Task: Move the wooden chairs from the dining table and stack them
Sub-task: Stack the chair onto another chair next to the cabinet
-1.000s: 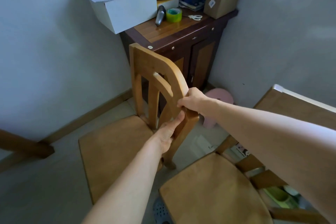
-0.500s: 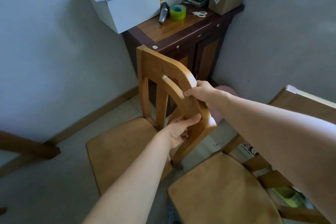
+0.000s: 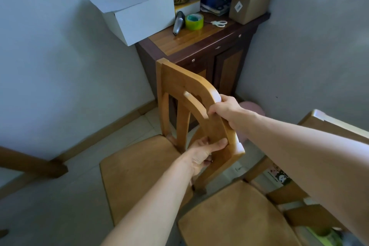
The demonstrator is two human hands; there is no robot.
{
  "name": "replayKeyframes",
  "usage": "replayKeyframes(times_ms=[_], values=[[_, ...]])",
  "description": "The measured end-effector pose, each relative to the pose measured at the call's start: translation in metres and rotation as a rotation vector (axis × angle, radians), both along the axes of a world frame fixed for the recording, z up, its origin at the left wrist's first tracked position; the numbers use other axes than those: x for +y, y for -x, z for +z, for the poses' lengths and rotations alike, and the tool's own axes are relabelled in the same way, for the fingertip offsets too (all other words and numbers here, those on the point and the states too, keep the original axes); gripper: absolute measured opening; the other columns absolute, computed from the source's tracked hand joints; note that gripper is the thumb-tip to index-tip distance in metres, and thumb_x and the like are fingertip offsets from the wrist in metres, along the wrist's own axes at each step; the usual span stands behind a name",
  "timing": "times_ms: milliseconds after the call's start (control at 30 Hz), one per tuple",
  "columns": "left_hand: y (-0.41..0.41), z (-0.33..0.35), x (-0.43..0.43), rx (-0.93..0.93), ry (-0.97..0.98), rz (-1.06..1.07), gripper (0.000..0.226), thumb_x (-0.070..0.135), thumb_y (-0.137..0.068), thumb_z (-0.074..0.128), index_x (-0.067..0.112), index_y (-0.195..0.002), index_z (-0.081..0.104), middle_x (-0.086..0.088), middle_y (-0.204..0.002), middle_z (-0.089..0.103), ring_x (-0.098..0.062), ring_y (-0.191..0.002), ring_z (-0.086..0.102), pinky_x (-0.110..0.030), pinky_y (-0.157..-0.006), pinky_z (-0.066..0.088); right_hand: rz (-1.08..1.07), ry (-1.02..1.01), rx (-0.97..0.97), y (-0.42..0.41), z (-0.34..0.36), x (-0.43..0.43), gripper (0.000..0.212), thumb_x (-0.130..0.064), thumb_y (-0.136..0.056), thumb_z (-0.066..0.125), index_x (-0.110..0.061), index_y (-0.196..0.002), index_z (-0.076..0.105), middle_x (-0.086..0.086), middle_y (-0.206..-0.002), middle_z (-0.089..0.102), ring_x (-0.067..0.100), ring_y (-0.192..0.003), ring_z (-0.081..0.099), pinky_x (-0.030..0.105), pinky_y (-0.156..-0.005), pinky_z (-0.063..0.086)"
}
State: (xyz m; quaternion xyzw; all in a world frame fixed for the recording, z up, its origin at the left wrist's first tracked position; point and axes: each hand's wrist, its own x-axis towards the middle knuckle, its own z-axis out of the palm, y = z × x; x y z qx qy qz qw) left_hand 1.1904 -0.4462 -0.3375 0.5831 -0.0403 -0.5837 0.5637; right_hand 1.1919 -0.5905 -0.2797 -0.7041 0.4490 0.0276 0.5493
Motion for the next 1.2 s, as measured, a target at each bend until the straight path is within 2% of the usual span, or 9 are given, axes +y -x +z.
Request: replayKeyframes(times_ms=[267, 433, 567, 733, 900, 967, 1067, 1200], values=[[0.023, 0.003, -0.054, -0.003, -0.009, 0.007, 0.114, 0.058, -0.041, 0.090, 0.024, -0.141, 0.048, -0.002, -0.137, 0.059, -0.034, -0.130, 0.046, -0.050, -0.114, 0.031, 0.023, 0.005, 0.016, 0.024, 0.002, -0.054, 0.049, -0.015, -0.084, 0.072, -0.024, -0.128, 0.054, 0.007, -0.108, 0.061, 0.025, -0.093, 0.062, 0.044, -0.084, 0.054], [0.023, -0.003, -0.075, -0.026, 0.000, 0.001, 0.103, 0.059, -0.040, 0.090, 0.026, -0.131, 0.055, -0.003, -0.131, 0.063, -0.031, -0.125, 0.050, -0.049, -0.113, 0.033, 0.035, 0.027, 0.018, 0.030, 0.002, -0.073, 0.045, -0.020, -0.086, 0.071, -0.019, -0.127, 0.053, 0.009, -0.112, 0.063, 0.026, -0.097, 0.064, 0.043, -0.087, 0.055], [0.022, -0.005, -0.093, -0.018, -0.022, 0.038, 0.093, 0.057, -0.044, 0.089, 0.026, -0.126, 0.057, -0.003, -0.131, 0.062, -0.030, -0.124, 0.050, -0.047, -0.111, 0.034, 0.076, 0.054, 0.005, 0.038, 0.003, -0.085, 0.040, -0.025, -0.087, 0.070, -0.018, -0.123, 0.054, 0.008, -0.111, 0.064, 0.024, -0.094, 0.065, 0.039, -0.084, 0.056], [0.018, -0.007, -0.110, -0.007, -0.043, 0.083, 0.067, 0.056, -0.047, 0.088, 0.029, -0.103, 0.064, 0.004, -0.113, 0.069, -0.022, -0.103, 0.057, -0.044, -0.101, 0.039, 0.131, 0.178, 0.064, 0.049, -0.002, -0.094, 0.039, -0.032, -0.087, 0.070, -0.016, -0.119, 0.056, 0.005, -0.105, 0.066, 0.020, -0.087, 0.065, 0.024, -0.060, 0.049], [0.021, -0.014, -0.123, -0.060, -0.039, 0.102, 0.074, 0.062, -0.035, 0.087, 0.030, -0.098, 0.067, 0.006, -0.103, 0.072, -0.024, -0.103, 0.059, -0.040, -0.095, 0.043, 0.116, 0.355, 0.099, 0.048, -0.003, -0.104, 0.029, -0.029, -0.083, 0.070, -0.015, -0.106, 0.058, 0.004, -0.093, 0.066, 0.021, -0.078, 0.065, 0.026, -0.056, 0.048], [0.022, -0.013, -0.131, -0.061, -0.037, 0.104, 0.074, 0.061, -0.038, 0.087, 0.029, -0.100, 0.065, 0.005, -0.106, 0.071, -0.024, -0.105, 0.058, -0.042, -0.099, 0.043, 0.119, 0.408, 0.117, 0.049, -0.003, -0.110, 0.026, -0.031, -0.083, 0.069, -0.016, -0.100, 0.057, 0.002, -0.088, 0.065, 0.019, -0.071, 0.063, 0.024, -0.050, 0.042], [0.023, -0.011, -0.147, -0.047, -0.032, 0.102, 0.078, 0.057, -0.050, 0.085, 0.026, -0.117, 0.060, 0.003, -0.115, 0.067, -0.027, -0.110, 0.054, -0.044, -0.105, 0.040, 0.134, 0.492, 0.148, 0.052, -0.001, -0.125, 0.025, -0.035, -0.084, 0.068, -0.017, -0.094, 0.054, 0.000, -0.082, 0.062, 0.012, -0.062, 0.057, 0.023, -0.047, 0.037], [0.029, -0.011, -0.167, -0.029, -0.021, 0.102, 0.075, 0.055, -0.054, 0.085, 0.026, -0.118, 0.057, 0.006, -0.108, 0.067, -0.026, -0.109, 0.053, -0.041, -0.098, 0.039, 0.157, 0.522, 0.150, 0.057, -0.003, -0.144, 0.028, -0.042, -0.087, 0.065, -0.018, -0.095, 0.053, -0.001, -0.081, 0.061, 0.010, -0.061, 0.057, 0.022, -0.046, 0.039]])
